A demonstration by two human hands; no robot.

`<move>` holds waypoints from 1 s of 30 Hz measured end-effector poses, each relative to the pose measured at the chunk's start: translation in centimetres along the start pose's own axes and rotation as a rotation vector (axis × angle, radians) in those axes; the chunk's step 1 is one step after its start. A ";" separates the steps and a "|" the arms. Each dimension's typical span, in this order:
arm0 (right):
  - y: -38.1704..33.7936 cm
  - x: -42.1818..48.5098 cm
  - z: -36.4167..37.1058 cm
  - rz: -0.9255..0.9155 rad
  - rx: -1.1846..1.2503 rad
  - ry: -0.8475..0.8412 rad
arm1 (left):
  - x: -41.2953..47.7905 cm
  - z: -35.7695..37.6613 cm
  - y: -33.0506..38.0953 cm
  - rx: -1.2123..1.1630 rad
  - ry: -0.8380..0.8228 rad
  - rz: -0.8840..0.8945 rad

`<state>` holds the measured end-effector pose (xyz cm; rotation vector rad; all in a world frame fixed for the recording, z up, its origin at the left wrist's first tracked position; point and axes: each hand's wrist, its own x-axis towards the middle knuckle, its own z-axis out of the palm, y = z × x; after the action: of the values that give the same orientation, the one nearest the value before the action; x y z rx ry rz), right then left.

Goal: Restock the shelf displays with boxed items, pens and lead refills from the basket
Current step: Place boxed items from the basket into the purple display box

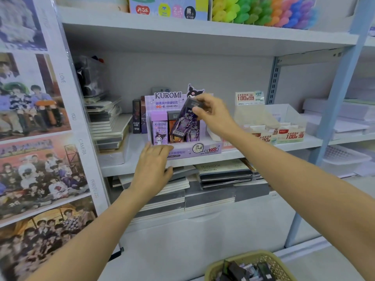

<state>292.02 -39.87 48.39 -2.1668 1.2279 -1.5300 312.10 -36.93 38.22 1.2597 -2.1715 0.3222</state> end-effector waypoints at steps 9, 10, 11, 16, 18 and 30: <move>0.0 1.7 0.7 -0.085 -0.442 -0.283 | -0.2 0.4 -0.1 0.033 0.035 0.026; -0.2 1.9 0.7 -0.082 -0.474 -0.309 | -0.3 0.4 -0.1 0.036 0.043 0.028; -0.3 2.0 1.0 -0.086 -0.500 -0.317 | -0.3 0.5 -0.1 0.036 0.054 0.027; -0.2 1.1 3.8 -0.154 -0.409 -0.113 | -0.5 0.8 0.2 0.036 0.110 0.025; 0.7 0.4 4.2 -0.162 -0.405 -0.017 | -0.5 0.9 0.1 0.038 0.121 0.029; 1.7 -4.4 1.1 -0.257 -0.245 0.014 | -0.5 0.7 2.6 0.070 0.191 0.001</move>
<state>291.57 -38.06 43.93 -2.5614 1.2382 -1.5606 309.85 -35.56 37.61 1.2137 -2.0139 0.5019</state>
